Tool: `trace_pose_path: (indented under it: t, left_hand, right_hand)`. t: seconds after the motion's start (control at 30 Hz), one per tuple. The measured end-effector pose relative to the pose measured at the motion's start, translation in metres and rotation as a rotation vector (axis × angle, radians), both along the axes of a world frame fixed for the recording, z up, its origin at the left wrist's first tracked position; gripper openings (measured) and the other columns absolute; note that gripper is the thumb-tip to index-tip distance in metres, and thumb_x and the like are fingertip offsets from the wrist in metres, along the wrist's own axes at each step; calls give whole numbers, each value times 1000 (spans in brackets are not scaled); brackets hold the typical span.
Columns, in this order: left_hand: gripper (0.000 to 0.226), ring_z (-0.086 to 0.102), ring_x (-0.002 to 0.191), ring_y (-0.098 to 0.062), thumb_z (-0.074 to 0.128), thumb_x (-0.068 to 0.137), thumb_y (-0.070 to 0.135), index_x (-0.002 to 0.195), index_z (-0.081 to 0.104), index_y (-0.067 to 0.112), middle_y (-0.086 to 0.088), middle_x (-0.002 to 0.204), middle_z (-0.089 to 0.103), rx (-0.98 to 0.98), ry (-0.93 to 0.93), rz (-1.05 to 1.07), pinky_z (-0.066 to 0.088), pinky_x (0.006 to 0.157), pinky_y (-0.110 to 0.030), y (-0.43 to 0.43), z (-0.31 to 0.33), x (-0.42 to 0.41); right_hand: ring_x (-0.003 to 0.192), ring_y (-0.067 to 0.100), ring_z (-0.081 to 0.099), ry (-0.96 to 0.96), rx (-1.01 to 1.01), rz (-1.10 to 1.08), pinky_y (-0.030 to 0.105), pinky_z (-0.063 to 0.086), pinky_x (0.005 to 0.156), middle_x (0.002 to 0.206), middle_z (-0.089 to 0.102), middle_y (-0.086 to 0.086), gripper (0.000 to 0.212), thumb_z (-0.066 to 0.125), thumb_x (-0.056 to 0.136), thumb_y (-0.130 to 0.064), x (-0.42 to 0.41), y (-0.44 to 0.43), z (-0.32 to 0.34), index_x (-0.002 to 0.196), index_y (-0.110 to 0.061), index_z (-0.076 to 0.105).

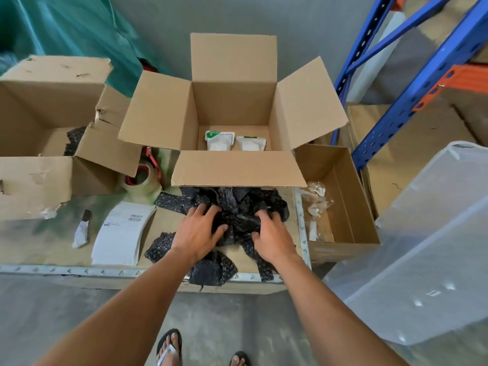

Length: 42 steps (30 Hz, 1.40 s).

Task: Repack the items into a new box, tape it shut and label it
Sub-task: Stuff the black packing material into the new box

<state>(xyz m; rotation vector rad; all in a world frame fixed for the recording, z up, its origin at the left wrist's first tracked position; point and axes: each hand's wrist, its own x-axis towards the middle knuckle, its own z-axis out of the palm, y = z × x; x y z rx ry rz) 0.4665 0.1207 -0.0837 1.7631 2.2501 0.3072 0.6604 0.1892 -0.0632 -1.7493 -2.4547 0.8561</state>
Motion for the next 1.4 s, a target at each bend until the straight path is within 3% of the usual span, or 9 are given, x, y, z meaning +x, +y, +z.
trace_pose_path:
  t: [0.1, 0.2, 0.53, 0.73, 0.9, 1.1, 1.2, 1.33, 1.4]
  left_hand:
    - [109, 45, 126, -37, 49, 71, 91, 159, 12, 38, -12, 146, 45, -103, 201, -36, 43, 103, -49, -1, -1, -2]
    - [125, 40, 135, -38, 59, 65, 89, 159, -8, 41, -13, 159, 29, -252, 241, -119, 40, 108, -49, 5, -11, -7]
    - [67, 62, 119, -28, 72, 89, 41, 149, 44, 33, -5, 136, 59, -162, -165, -90, 51, 102, -42, -7, 7, -13]
    - [59, 65, 109, -18, 80, 84, 38, 137, 59, 26, 0, 121, 69, -32, -371, -57, 51, 91, -29, -17, 53, 5]
    - [58, 64, 107, -13, 86, 80, 33, 132, 64, 19, 3, 115, 71, -3, -541, -26, 47, 87, -23, -11, 99, 32]
    - [33, 65, 96, -14, 88, 77, 29, 103, 68, 25, 5, 99, 72, 48, -543, -79, 47, 76, -22, 2, 170, 43]
    - [43, 67, 100, -18, 88, 76, 33, 111, 69, 17, 1, 104, 74, 42, -515, -100, 48, 82, -29, 14, 214, 40]
    - [48, 68, 97, -19, 89, 74, 40, 112, 71, 17, 0, 105, 76, 120, -453, -91, 53, 88, -33, 40, 277, 24]
    - [43, 67, 92, -17, 88, 76, 36, 110, 71, 15, 1, 100, 74, 178, -447, -89, 51, 79, -27, 55, 309, 15]
  right_hand:
    - [131, 38, 49, -34, -73, 21, 52, 48, 101, 152, 36, 14, 63, 67, 98, -32, -10, -1, -9, 149, -28, 30]
    - [136, 40, 47, -50, -73, 70, 50, 46, 104, 160, 28, 16, 72, 64, 99, -33, -16, 0, -18, 157, -34, 22]
    - [136, 24, 49, 184, -144, 63, 39, 44, 109, 151, 51, 1, 61, 70, 96, -22, 1, 2, 0, 150, -39, 45]
    - [126, 21, 57, 278, -237, 13, 34, 49, 94, 142, 58, -4, 61, 75, 93, -27, 25, -1, 55, 147, -35, 49]
    - [120, 20, 61, 269, -236, 22, 43, 52, 101, 136, 63, -5, 61, 79, 88, -30, 47, -1, 106, 143, -34, 54]
    - [109, 20, 65, 317, -230, 65, 40, 51, 100, 117, 71, -1, 44, 83, 84, -20, 59, 9, 183, 125, -22, 67]
    - [103, 17, 68, 373, -231, 52, 34, 54, 94, 111, 73, -2, 36, 83, 83, -16, 54, 21, 221, 116, -21, 69]
    - [103, 20, 72, 520, -227, 39, 43, 56, 98, 109, 77, 0, 40, 83, 83, -11, 39, 47, 275, 120, -20, 71]
    - [98, 20, 75, 606, -236, 33, 41, 60, 91, 105, 79, 2, 38, 80, 84, -4, 28, 66, 301, 118, -20, 72]
